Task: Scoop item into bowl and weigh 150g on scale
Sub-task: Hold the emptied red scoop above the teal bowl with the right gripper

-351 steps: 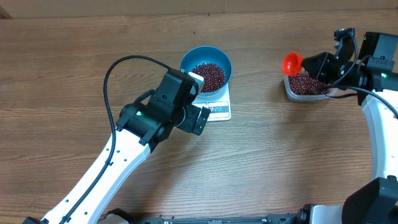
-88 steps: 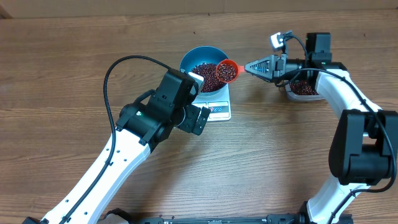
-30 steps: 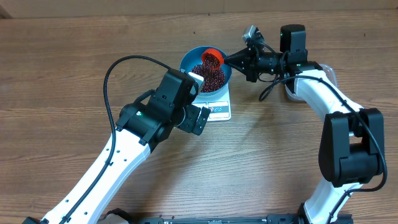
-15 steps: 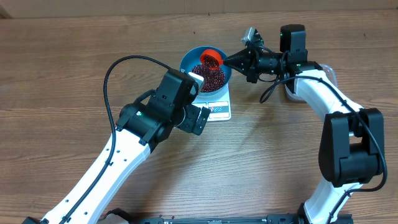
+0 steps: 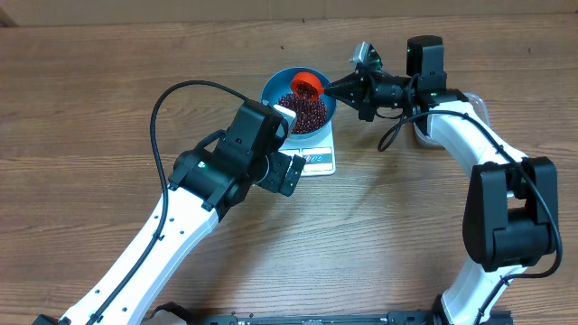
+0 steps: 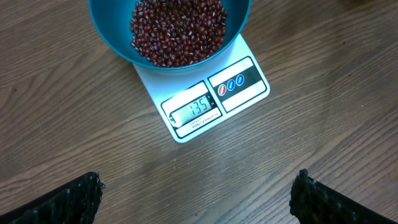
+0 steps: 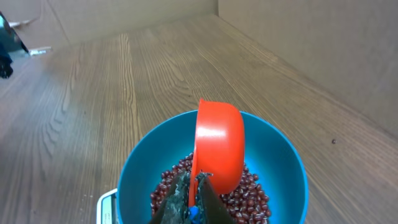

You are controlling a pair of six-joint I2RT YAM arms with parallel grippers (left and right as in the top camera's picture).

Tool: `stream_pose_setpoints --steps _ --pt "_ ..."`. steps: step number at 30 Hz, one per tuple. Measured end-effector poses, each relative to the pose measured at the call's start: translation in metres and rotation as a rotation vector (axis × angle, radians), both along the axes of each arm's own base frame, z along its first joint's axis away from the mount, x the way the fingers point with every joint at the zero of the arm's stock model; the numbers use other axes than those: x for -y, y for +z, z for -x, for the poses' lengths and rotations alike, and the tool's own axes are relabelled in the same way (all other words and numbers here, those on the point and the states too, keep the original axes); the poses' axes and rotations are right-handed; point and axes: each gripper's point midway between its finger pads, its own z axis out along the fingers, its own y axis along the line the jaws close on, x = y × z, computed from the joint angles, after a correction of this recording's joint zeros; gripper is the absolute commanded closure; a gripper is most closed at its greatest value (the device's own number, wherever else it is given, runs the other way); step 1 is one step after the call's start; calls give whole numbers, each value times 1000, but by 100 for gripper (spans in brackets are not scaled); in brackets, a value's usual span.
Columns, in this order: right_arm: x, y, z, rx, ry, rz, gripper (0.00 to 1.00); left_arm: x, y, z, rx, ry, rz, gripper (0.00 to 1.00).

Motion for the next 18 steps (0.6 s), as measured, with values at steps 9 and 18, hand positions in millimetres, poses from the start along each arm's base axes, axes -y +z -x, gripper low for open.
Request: stream_pose_setpoints --steps 9,18 --pt "0 0 1 144 49 37 96 0 0 0 0 -1 0 0" --pt "-1 1 1 242 82 59 96 0 0 0 0 0 0 1"
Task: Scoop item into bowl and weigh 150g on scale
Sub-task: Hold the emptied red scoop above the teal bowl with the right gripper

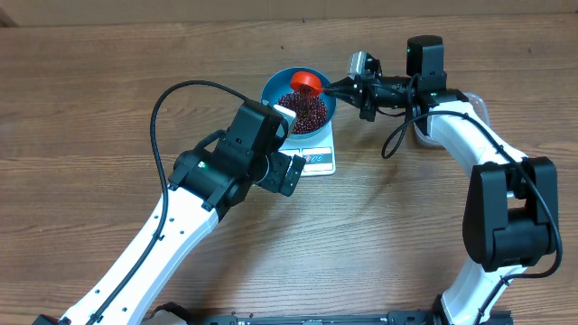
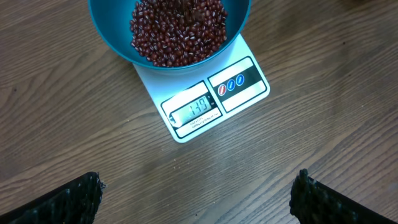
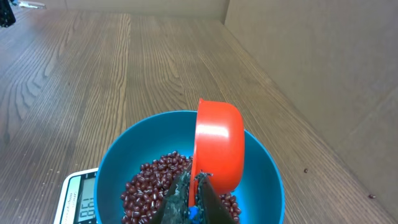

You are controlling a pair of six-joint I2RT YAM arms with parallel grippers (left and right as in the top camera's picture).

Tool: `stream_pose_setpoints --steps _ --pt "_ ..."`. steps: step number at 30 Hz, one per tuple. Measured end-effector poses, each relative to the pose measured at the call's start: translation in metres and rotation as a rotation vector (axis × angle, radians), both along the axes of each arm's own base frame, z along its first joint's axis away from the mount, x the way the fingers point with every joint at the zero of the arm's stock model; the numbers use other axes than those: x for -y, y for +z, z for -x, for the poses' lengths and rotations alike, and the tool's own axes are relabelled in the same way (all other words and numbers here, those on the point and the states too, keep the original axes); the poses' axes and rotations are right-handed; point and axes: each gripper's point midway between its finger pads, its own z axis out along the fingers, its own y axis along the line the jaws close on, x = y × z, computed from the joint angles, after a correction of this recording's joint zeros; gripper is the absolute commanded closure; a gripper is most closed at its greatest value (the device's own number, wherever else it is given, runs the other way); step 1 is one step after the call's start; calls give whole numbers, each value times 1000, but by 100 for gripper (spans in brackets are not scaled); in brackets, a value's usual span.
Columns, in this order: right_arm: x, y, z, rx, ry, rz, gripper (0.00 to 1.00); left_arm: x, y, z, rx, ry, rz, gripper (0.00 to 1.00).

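A blue bowl [image 1: 274,88] of dark red beans [image 2: 177,31] stands on a white scale [image 2: 205,106]; the scale's display reads 139. My right gripper [image 3: 194,186] is shut on the handle of an orange scoop [image 3: 217,143], which is turned on its side over the bowl's far rim [image 1: 307,81]. My left gripper [image 2: 196,193] hangs open above the bare table in front of the scale, with nothing between its fingers.
A clear container [image 1: 477,106] shows partly behind the right arm at the right. The left arm [image 1: 226,162] reaches in from the lower left, close to the scale's near side. Wooden table all round.
The display reading went from 135 to 139. The right gripper with the scoop has shifted slightly toward the bowl's far rim and turned. The left arm has not moved.
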Motion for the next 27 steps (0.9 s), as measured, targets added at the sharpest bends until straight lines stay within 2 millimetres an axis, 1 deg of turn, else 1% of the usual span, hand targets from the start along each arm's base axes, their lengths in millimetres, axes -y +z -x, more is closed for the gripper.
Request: stream_pose_setpoints --steps 10,27 --pt "-1 1 0 37 15 3 96 0 0 0 0 0 0 0" --pt "-1 2 0 49 18 7 96 0 0 0 0 0 0 0"
